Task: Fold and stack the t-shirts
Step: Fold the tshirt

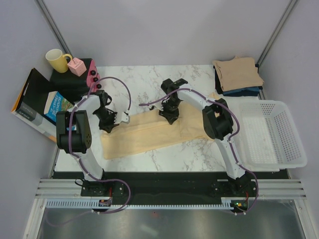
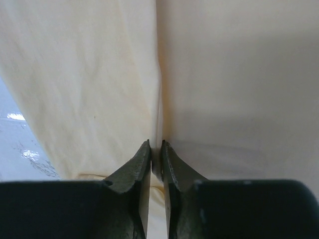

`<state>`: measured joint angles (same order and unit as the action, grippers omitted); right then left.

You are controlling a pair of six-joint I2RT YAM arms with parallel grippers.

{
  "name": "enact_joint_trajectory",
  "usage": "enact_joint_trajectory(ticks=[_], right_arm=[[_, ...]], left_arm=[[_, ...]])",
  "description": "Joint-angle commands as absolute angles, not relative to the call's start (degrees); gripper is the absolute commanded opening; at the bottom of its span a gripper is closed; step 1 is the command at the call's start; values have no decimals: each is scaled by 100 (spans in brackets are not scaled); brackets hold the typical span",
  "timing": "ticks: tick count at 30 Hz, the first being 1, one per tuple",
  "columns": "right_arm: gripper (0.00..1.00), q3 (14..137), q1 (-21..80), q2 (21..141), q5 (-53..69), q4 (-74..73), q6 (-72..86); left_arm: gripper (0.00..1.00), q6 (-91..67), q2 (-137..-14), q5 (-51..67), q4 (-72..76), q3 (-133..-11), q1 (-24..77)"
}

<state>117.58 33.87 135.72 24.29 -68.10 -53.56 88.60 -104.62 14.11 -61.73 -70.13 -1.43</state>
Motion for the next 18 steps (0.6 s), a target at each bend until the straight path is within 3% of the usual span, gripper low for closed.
enact_joint_trajectory(ticks=[1,18], right_arm=[[20,11812,3410,13342,2444,-6864,-5379],[21,11566,3516,12991,2522,-7251,-5511]], left_arm=[[2,8938,-10301,1626,-6328,-7260,-158],[2,9062,-9739,1547,-6881,-7365,-158]])
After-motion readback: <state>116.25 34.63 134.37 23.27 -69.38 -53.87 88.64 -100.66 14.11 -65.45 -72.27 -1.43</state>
